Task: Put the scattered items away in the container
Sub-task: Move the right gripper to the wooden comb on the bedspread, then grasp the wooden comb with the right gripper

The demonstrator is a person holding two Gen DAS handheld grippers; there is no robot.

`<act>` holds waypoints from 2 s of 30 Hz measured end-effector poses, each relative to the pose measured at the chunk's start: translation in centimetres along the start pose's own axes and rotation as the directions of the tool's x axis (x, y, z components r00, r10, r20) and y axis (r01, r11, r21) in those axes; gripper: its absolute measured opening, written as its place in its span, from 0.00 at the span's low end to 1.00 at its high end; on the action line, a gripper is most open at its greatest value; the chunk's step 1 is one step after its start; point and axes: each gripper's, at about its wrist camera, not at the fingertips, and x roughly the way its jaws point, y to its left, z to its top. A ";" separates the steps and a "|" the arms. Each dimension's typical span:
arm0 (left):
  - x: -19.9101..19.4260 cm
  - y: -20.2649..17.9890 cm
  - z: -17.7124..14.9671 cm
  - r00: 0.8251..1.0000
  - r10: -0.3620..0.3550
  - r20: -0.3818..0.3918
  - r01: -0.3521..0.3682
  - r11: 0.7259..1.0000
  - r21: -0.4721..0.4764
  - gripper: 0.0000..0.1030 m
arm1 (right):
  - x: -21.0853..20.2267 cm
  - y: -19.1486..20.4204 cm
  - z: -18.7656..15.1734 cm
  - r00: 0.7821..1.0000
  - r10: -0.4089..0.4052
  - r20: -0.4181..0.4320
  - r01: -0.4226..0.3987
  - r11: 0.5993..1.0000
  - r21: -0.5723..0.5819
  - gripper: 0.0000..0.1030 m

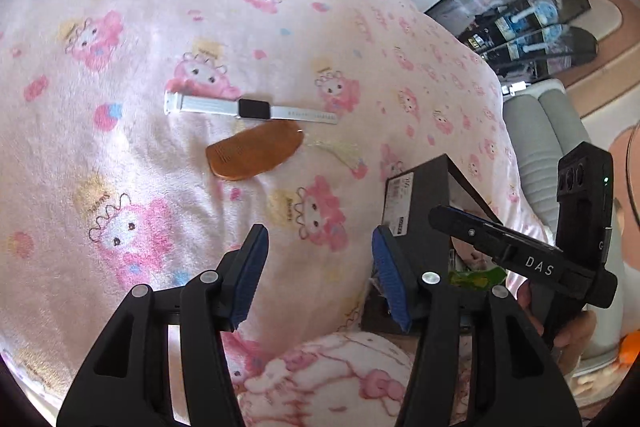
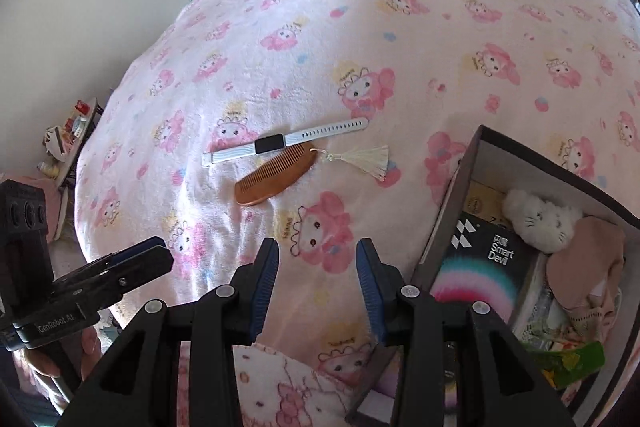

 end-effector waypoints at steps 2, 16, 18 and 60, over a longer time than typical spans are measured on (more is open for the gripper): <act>1.5 2.5 1.1 1.000 -0.019 -0.013 0.018 0.998 -0.068 0.53 | 2.5 0.2 1.2 0.999 -0.006 -0.054 0.007 1.000 0.000 0.35; 9.8 7.9 4.3 0.997 -0.011 -0.074 -0.005 0.977 -0.212 0.53 | 14.6 -1.3 7.9 0.984 -0.022 -0.179 0.036 0.997 0.074 0.35; 10.5 8.0 4.6 0.997 -0.006 -0.076 -0.010 0.976 -0.218 0.53 | 15.3 -2.0 8.5 0.985 -0.019 -0.172 0.036 0.995 0.092 0.35; 8.2 10.6 2.2 0.999 -0.034 -0.004 0.031 0.946 -0.321 0.31 | 15.9 -0.8 5.4 0.924 0.304 -0.233 -0.301 0.952 0.049 0.30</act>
